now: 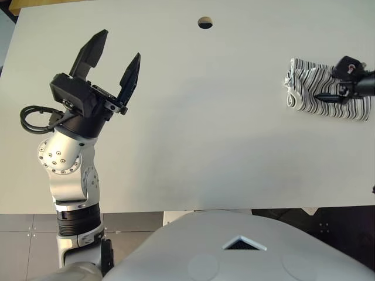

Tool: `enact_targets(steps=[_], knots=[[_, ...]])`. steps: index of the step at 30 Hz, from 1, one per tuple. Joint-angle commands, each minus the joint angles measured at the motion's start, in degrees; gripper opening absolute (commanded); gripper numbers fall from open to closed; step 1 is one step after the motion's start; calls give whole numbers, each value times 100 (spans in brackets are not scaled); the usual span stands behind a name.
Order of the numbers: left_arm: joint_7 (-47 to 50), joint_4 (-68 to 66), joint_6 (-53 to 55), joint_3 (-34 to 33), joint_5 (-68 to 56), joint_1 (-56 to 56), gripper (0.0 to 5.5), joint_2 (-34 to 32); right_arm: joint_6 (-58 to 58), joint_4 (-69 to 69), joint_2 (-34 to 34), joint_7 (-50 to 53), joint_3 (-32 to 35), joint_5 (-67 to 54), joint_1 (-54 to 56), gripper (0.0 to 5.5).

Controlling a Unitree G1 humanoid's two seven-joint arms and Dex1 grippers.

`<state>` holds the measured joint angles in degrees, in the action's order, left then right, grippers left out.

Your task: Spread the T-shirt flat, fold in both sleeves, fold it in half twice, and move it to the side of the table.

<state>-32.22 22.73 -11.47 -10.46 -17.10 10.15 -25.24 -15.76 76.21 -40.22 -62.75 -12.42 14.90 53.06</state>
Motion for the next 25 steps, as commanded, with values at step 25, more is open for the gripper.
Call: enact_targets(steps=[25], knots=[[665,967,-100,1072,845,1805,278,770,-141,-8810,2194,1318,1334,-2155,-5754,371]])
